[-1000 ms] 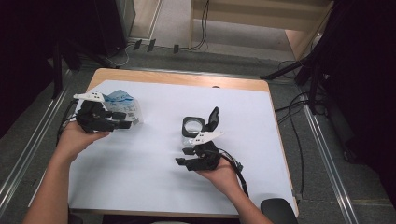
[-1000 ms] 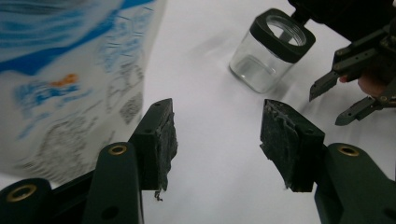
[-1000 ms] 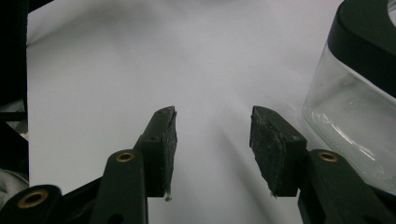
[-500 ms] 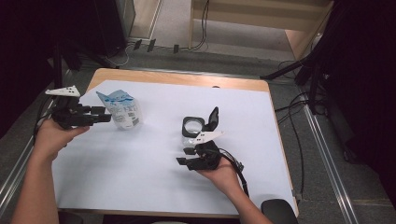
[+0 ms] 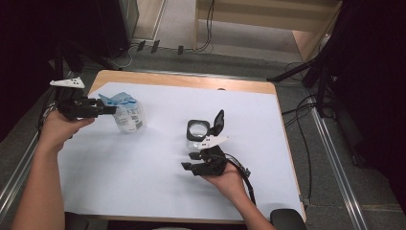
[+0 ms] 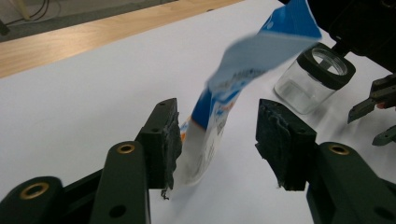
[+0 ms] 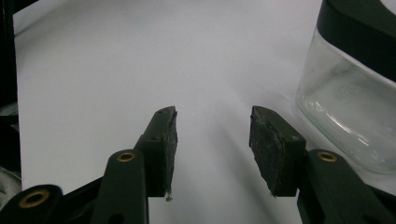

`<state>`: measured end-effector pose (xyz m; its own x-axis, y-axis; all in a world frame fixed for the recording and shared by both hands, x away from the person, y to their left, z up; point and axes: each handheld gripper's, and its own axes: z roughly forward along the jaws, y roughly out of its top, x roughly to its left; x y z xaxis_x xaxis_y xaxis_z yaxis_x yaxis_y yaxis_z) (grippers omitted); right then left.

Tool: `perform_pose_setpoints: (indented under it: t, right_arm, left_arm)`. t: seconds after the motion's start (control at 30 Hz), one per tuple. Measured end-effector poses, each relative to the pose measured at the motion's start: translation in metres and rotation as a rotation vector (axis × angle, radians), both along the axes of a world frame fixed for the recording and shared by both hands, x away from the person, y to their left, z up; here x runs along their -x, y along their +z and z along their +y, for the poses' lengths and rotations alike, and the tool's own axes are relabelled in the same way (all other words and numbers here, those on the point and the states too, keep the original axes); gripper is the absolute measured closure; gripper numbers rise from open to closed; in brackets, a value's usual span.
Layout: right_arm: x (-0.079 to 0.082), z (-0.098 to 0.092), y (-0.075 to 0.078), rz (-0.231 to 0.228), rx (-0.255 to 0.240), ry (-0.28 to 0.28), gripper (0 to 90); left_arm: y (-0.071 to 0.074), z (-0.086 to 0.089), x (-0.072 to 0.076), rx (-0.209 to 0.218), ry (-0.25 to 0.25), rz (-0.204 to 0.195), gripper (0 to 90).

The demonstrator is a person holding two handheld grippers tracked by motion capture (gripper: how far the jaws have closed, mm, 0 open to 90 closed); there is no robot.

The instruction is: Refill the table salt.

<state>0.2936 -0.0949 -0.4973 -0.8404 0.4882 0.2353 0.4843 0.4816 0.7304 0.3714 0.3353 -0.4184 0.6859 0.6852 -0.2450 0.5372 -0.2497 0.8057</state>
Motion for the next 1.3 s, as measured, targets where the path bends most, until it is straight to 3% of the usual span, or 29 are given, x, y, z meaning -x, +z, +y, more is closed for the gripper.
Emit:
perform_pose_setpoints:
  t: [0.13,0.5,0.7,0.8,0.97,1.07,1.17,1.3]
  right_arm:
    - [0.002,-0.002,-0.001,-0.002,-0.001,-0.010,52.9]
    - [0.005,-0.011,-0.003,0.001,-0.007,-0.046,53.0]
    - [0.006,-0.011,-0.004,0.001,-0.009,-0.047,53.0]
    - [0.006,-0.010,-0.004,0.002,-0.008,-0.044,53.0]
    - [0.006,-0.007,-0.004,-0.005,-0.013,-0.037,53.0]
    - [0.006,-0.006,-0.004,-0.005,-0.021,-0.040,53.0]
    - [0.008,-0.003,-0.001,-0.021,-0.015,-0.040,52.2]
    - [0.011,0.006,0.005,-0.040,-0.043,-0.020,51.6]
  left_arm:
    - [0.001,-0.006,-0.004,-0.007,-0.008,-0.028,59.2]
    - [-0.002,-0.008,-0.010,0.038,-0.004,-0.063,84.0]
    - [0.002,-0.012,-0.009,0.057,0.003,-0.045,88.0]
    - [0.006,-0.016,-0.008,0.058,0.006,-0.014,89.1]
    - [0.018,-0.030,-0.003,0.014,0.001,-0.028,90.0]
    - [0.028,-0.036,0.002,0.026,-0.015,-0.045,90.0]
    - [0.040,-0.040,0.008,0.050,-0.046,-0.046,90.0]
    - [0.053,-0.048,0.016,0.057,-0.063,-0.036,90.0]
